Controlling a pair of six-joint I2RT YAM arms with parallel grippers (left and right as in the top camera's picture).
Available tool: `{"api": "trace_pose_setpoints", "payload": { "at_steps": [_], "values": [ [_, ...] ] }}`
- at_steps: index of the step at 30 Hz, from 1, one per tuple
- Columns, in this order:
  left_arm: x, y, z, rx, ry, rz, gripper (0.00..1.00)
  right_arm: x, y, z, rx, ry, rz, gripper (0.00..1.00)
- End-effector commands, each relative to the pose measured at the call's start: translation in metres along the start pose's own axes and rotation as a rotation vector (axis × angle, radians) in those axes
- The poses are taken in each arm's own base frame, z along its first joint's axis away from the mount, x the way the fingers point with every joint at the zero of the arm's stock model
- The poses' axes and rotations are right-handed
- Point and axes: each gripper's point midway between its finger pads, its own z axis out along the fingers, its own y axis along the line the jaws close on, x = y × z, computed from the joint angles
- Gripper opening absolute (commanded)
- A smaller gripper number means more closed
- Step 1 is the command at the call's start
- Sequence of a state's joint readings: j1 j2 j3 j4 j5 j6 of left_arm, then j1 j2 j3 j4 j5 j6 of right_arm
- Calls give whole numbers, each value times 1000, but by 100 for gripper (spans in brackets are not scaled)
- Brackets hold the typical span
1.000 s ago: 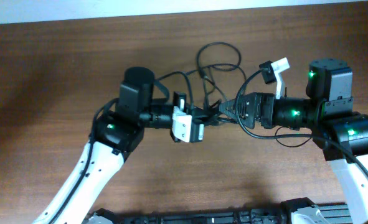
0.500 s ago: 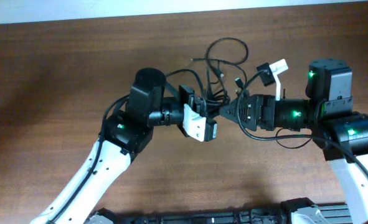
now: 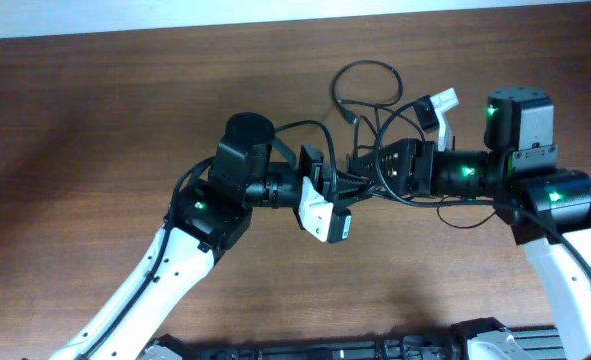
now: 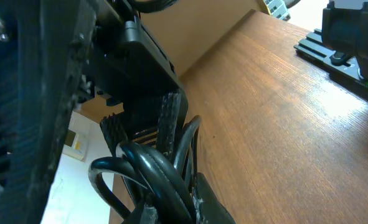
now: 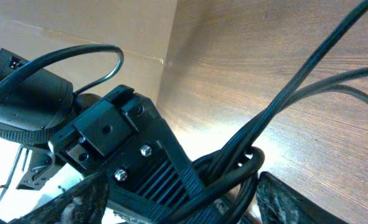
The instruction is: Untangle cables
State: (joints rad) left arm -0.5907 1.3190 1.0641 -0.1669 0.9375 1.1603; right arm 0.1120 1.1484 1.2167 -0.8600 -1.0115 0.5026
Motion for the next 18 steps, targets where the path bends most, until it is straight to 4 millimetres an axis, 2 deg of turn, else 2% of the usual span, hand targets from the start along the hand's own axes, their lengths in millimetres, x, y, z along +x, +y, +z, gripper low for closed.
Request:
{"api": "trace_pose_setpoints", "payload": {
  "at_steps": [1,8,11,16,18],
  "values": [
    [-3,9,0,-25,17,51,0,-2,7,-2,-18,-1,-10,71],
    [18,19,-2,-81,144,49,0,0,10,-2,-35,11,-7,69],
    [18,20,-2,-83,145,51,0,1,12,-2,-48,18,-8,63],
    [7,15,7,-66,117,68,0,1,12,-2,-47,17,-8,52],
    [7,15,7,-67,117,69,0,1,12,-2,-47,18,-8,45]
  ]
}}
